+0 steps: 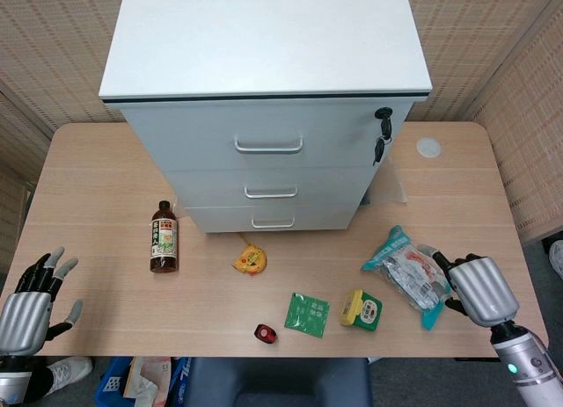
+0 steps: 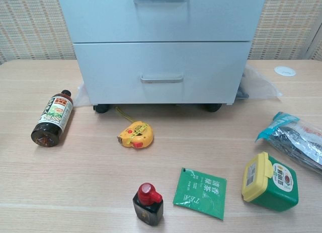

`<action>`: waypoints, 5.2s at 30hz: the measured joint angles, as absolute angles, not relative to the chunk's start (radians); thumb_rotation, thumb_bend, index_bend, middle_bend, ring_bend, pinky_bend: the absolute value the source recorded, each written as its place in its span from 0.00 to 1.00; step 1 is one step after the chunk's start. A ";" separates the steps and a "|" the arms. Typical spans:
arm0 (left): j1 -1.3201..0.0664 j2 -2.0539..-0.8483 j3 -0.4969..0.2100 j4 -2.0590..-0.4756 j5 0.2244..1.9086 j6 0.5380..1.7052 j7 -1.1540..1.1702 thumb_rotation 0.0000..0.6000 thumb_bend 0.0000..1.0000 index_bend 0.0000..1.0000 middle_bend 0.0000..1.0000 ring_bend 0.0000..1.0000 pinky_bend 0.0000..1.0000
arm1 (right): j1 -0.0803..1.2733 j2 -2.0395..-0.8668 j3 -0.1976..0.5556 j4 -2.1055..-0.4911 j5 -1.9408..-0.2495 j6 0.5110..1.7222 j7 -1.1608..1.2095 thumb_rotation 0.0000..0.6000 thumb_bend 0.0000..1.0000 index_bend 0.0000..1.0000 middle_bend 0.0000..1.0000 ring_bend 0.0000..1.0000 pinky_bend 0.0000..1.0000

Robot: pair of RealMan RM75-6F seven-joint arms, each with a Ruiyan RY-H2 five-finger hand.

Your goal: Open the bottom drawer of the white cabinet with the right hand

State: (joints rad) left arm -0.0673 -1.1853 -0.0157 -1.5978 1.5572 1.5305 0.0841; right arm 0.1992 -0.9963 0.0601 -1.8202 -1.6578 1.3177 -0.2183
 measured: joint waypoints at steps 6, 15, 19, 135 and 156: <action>-0.069 -1.186 -0.016 -1.596 1.558 1.528 0.083 1.00 0.36 0.15 0.00 0.04 0.12 | 0.312 -0.995 0.107 -1.898 -1.577 1.161 -0.333 1.00 0.32 0.14 0.86 0.88 0.84; -0.069 -1.188 -0.014 -1.593 1.556 1.524 0.082 1.00 0.36 0.15 0.00 0.04 0.12 | 0.478 -1.066 0.174 -1.945 -1.374 0.978 -0.483 1.00 0.35 0.14 0.88 0.90 0.86; -0.070 -1.189 -0.012 -1.592 1.556 1.520 0.080 1.00 0.36 0.15 0.00 0.04 0.12 | 0.546 -1.118 0.194 -1.941 -1.281 0.927 -0.535 1.00 0.35 0.14 0.88 0.91 0.86; -0.071 -1.233 0.003 -1.505 1.538 1.482 0.029 1.00 0.36 0.15 0.00 0.04 0.12 | 0.787 -1.437 -0.097 -2.035 -1.131 1.170 -1.084 1.00 0.40 0.14 0.88 0.93 0.86; -0.071 -1.229 0.000 -1.511 1.539 1.488 0.032 1.00 0.36 0.15 0.00 0.04 0.12 | 0.728 -1.394 -0.128 -2.093 -1.259 1.206 -1.082 1.00 0.40 0.14 0.88 0.93 0.86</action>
